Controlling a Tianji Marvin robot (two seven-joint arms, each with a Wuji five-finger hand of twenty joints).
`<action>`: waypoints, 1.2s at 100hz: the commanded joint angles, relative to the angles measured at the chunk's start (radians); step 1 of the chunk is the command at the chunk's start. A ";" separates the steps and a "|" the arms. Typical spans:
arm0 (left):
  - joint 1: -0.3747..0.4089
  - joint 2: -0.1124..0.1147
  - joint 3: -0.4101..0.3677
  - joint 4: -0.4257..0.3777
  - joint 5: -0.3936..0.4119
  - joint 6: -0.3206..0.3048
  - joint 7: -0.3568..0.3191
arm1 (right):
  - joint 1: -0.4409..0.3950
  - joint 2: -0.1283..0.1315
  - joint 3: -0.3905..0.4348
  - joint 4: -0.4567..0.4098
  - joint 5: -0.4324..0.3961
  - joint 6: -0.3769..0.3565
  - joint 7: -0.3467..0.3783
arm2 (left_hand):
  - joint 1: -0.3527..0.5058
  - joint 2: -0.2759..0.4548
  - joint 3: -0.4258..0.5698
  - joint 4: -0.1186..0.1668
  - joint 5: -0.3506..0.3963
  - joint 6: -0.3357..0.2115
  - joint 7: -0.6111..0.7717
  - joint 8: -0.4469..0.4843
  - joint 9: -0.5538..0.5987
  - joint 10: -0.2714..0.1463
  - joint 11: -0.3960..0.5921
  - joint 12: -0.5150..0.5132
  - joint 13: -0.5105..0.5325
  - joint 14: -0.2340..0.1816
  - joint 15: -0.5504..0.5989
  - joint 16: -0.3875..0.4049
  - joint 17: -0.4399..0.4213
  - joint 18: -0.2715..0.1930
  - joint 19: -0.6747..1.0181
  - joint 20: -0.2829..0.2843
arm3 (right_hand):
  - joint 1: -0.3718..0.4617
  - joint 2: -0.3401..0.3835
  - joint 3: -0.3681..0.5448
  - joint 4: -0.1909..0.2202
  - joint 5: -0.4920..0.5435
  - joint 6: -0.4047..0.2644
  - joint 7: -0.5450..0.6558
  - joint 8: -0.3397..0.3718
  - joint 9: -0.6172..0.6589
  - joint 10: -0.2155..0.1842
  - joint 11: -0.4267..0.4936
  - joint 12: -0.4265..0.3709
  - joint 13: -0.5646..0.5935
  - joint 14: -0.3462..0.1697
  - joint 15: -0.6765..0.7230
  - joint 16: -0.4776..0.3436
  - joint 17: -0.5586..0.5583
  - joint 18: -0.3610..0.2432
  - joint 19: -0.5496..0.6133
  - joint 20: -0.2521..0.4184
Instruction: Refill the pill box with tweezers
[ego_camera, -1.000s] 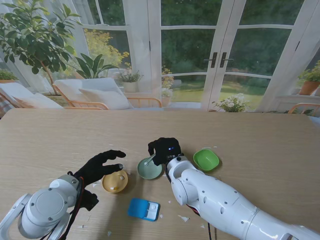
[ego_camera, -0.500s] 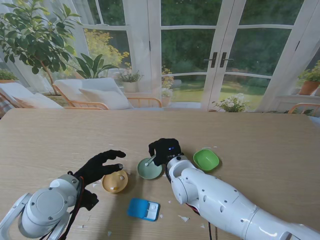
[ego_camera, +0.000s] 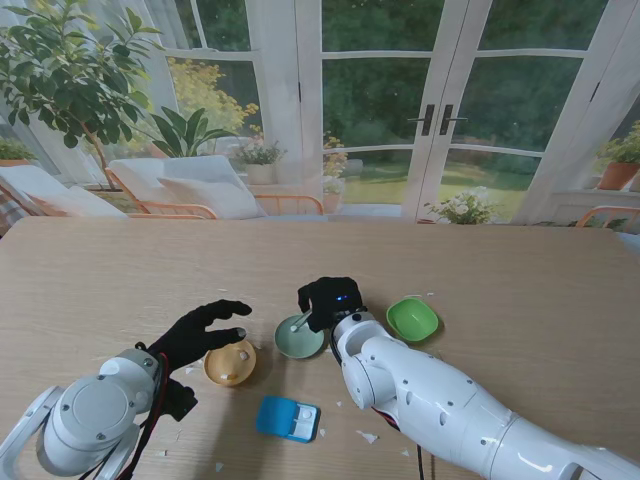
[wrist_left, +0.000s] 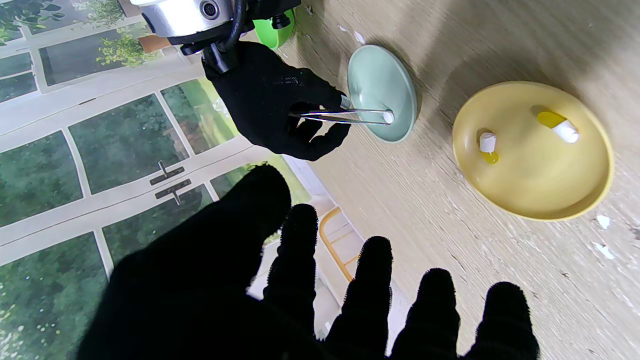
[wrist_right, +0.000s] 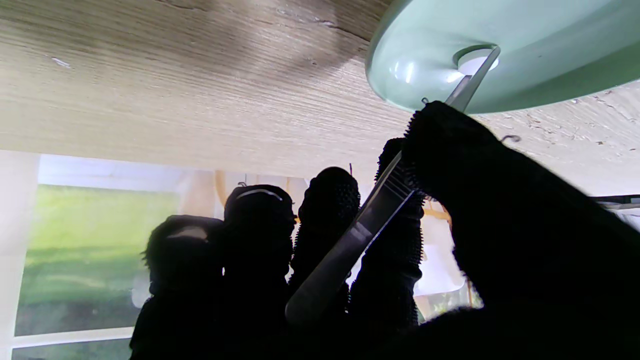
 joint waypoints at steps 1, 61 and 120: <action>0.002 -0.001 0.001 -0.003 0.000 0.003 -0.016 | -0.004 -0.009 -0.001 0.000 -0.001 0.005 0.008 | 0.004 0.010 -0.018 0.029 -0.024 -0.043 0.009 -0.011 -0.008 -0.045 0.005 -0.002 -0.025 -0.025 -0.015 -0.007 0.006 -0.031 -0.022 -0.012 | -0.004 -0.029 0.015 0.012 -0.011 0.004 0.020 0.013 -0.009 -0.029 0.021 0.011 -0.005 -0.003 0.008 0.010 -0.008 -0.026 0.046 0.023; 0.002 0.000 0.001 -0.004 0.000 0.003 -0.018 | -0.002 -0.016 -0.002 0.015 0.007 -0.009 -0.009 | 0.005 0.009 -0.020 0.029 -0.025 -0.044 0.009 -0.011 -0.008 -0.045 0.006 -0.001 -0.025 -0.026 -0.014 -0.007 0.006 -0.031 -0.022 -0.012 | 0.015 0.039 0.031 0.026 0.081 -0.038 0.051 0.018 0.025 -0.022 0.027 0.006 0.015 0.005 0.016 0.009 0.004 -0.018 0.056 0.024; 0.004 0.000 -0.001 -0.005 0.001 0.007 -0.019 | -0.206 0.082 0.167 -0.280 -0.138 0.000 0.076 | 0.004 0.008 -0.018 0.029 -0.026 -0.043 0.009 -0.011 -0.008 -0.045 0.006 -0.001 -0.024 -0.025 -0.015 -0.007 0.006 -0.031 -0.022 -0.011 | 0.037 0.061 0.017 0.030 0.105 -0.047 0.078 0.023 0.034 -0.021 0.027 0.005 0.018 0.009 0.021 0.008 0.005 -0.015 0.062 0.024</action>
